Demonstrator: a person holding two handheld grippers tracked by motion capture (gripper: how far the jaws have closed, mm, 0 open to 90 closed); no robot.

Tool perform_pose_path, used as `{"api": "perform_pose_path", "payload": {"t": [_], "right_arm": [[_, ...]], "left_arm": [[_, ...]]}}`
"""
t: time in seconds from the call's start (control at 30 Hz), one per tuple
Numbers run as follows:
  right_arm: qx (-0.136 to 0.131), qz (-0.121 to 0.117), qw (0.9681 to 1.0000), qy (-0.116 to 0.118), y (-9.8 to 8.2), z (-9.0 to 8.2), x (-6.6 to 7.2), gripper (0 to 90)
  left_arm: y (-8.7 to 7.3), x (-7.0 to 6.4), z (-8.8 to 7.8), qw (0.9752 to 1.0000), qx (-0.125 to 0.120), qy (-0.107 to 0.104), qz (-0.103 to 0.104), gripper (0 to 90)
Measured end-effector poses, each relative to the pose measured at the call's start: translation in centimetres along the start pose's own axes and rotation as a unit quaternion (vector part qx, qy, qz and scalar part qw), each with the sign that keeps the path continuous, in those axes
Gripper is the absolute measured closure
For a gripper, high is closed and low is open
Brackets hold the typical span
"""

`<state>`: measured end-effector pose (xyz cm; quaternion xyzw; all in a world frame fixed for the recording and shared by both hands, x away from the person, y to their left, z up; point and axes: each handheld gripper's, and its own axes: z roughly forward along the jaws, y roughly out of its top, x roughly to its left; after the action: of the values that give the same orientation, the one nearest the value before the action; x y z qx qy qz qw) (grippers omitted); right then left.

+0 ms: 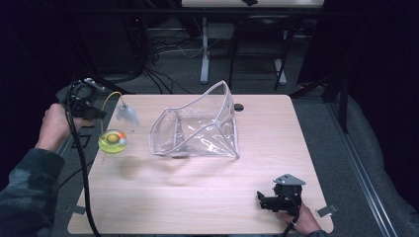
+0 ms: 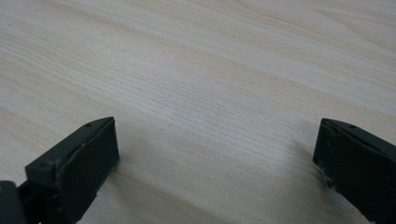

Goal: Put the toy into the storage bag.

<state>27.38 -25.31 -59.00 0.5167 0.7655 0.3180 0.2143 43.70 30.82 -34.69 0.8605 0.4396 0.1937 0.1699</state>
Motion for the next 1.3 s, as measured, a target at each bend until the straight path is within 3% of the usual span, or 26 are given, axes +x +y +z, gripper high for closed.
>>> {"api": "perform_pose_path", "payload": {"t": [0.6,0.9,1.3], "right_arm": [[0.000,0.000,1.0000,0.000,0.0,0.0,0.0,0.0],[0.000,0.000,1.0000,0.000,0.0,0.0,0.0,0.0],[0.000,0.000,1.0000,0.000,0.0,0.0,0.0,0.0]], "left_arm": [[2.8,0.2,-2.0,0.9996,-0.008,0.022,0.013,88.0],[4.0,0.1,-2.3,0.9996,-0.004,0.021,0.021,88.0],[5.2,0.6,-2.4,0.9997,0.006,0.018,0.016,87.9]]}}
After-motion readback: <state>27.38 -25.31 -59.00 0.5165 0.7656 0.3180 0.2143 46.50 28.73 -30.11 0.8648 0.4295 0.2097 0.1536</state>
